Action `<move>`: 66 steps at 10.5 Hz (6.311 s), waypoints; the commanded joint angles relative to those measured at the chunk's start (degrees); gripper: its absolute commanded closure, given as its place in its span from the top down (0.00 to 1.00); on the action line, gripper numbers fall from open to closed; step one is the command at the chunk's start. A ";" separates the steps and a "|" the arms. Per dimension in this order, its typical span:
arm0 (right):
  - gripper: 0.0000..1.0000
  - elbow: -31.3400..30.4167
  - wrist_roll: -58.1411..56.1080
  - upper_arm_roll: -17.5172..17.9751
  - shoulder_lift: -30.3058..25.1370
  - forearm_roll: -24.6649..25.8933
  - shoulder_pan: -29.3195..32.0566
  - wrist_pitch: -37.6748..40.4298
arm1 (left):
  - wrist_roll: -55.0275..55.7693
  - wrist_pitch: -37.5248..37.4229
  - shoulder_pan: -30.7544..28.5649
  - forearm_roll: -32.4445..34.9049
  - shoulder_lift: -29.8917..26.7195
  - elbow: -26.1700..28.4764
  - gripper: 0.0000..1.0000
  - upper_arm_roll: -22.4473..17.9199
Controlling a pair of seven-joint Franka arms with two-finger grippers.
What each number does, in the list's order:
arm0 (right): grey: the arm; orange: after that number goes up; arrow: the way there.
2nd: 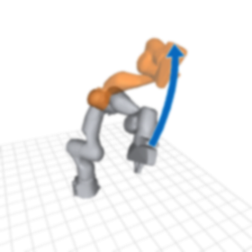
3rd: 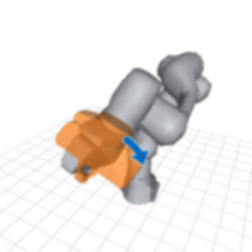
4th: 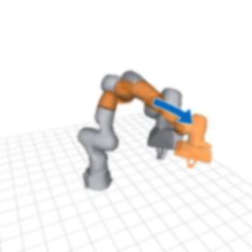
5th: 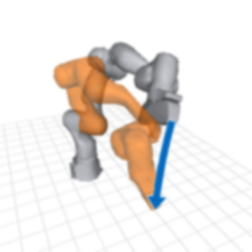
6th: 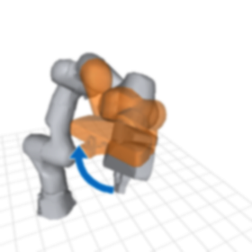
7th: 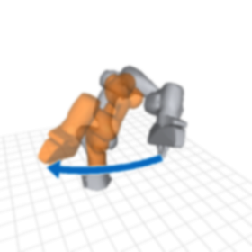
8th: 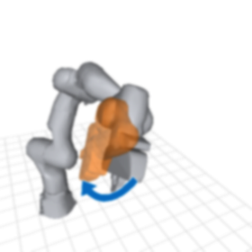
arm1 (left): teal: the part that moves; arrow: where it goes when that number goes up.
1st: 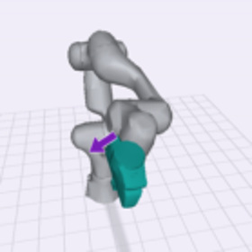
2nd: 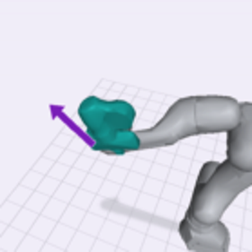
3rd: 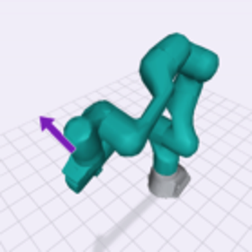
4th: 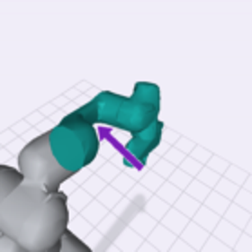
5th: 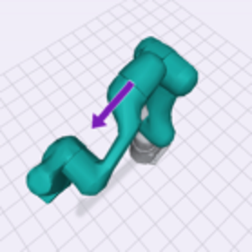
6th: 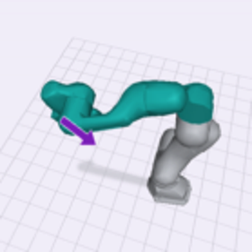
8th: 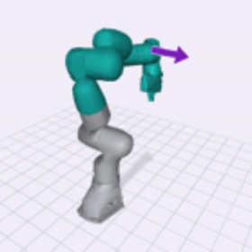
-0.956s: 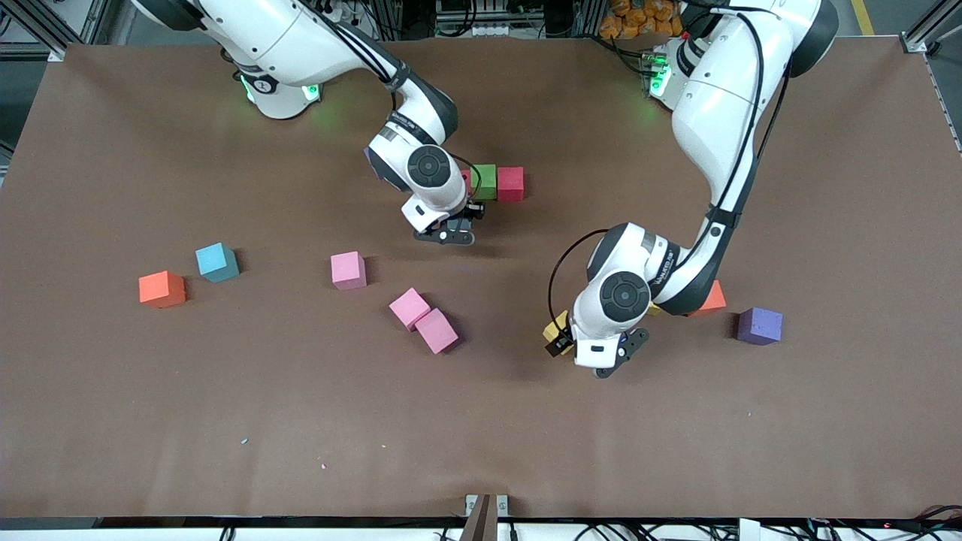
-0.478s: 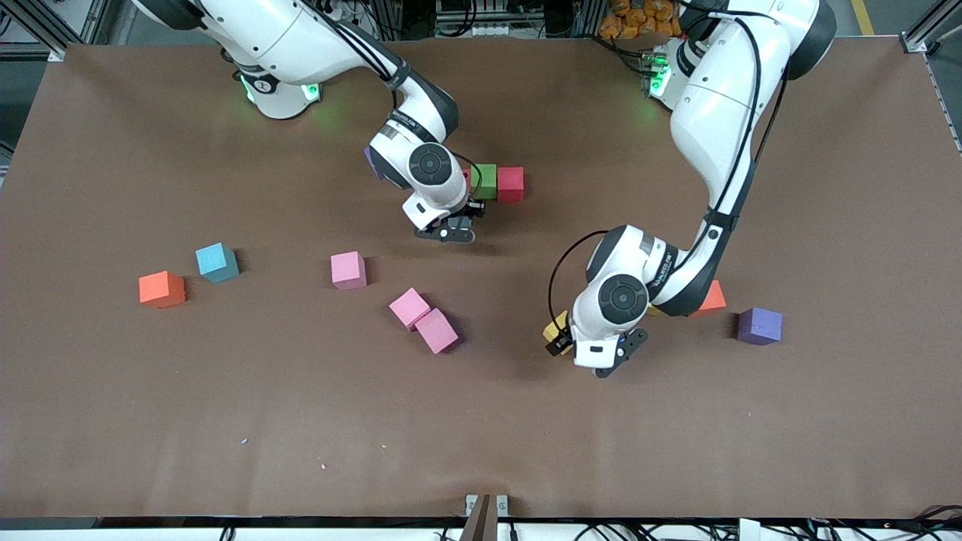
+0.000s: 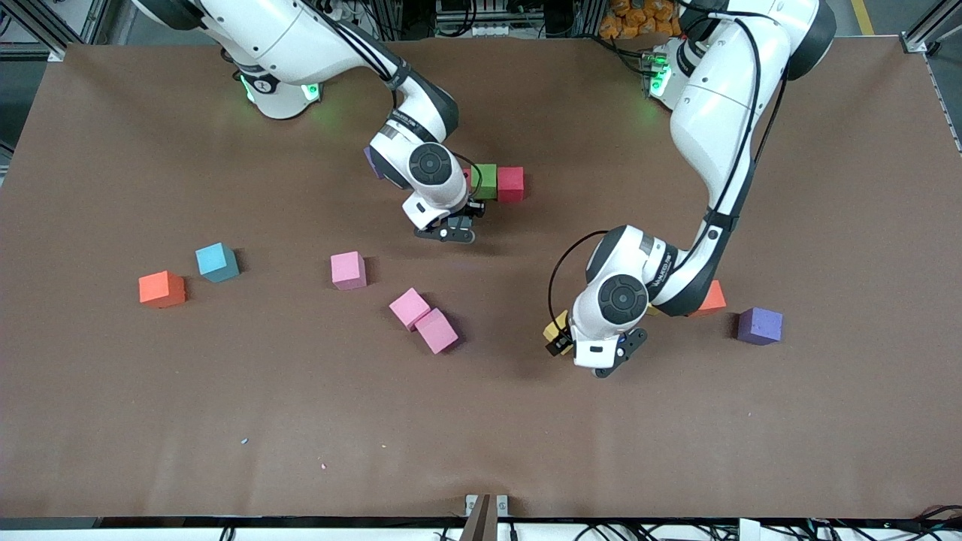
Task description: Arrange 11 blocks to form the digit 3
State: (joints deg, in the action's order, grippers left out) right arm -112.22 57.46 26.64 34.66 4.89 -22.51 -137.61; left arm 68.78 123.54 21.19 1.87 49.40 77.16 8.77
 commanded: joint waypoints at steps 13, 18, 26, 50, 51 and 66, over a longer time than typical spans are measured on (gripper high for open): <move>0.00 -2.92 3.54 1.84 -1.70 0.29 2.30 -0.21 | 3.80 -0.15 0.69 0.94 0.79 -1.05 0.36 -0.51; 0.00 -2.74 2.83 1.84 -1.62 0.30 2.30 -0.29 | 5.14 -0.15 0.34 0.85 0.52 -1.14 0.12 -0.51; 0.53 -2.30 2.13 1.84 -1.26 0.38 1.86 -0.82 | 6.37 -0.15 -0.19 0.85 0.43 -1.14 0.00 -0.51; 0.95 -2.65 -14.22 2.19 -1.79 0.73 1.86 1.90 | 5.49 -0.15 -0.10 1.20 0.26 -1.14 0.00 -0.59; 0.95 -2.65 -14.13 2.28 -1.70 0.56 1.86 1.90 | 5.49 -0.15 -0.10 1.20 0.35 -1.14 0.00 -0.51; 0.96 8.08 -21.06 4.57 -5.82 -5.68 5.72 22.63 | 5.58 -0.15 -0.10 1.20 0.35 -1.14 0.00 -0.60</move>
State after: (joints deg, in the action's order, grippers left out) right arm -103.05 38.98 30.48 31.78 0.95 -18.00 -117.11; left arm 73.87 123.62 20.94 1.87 49.67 76.58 8.37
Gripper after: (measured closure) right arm 0.044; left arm 0.458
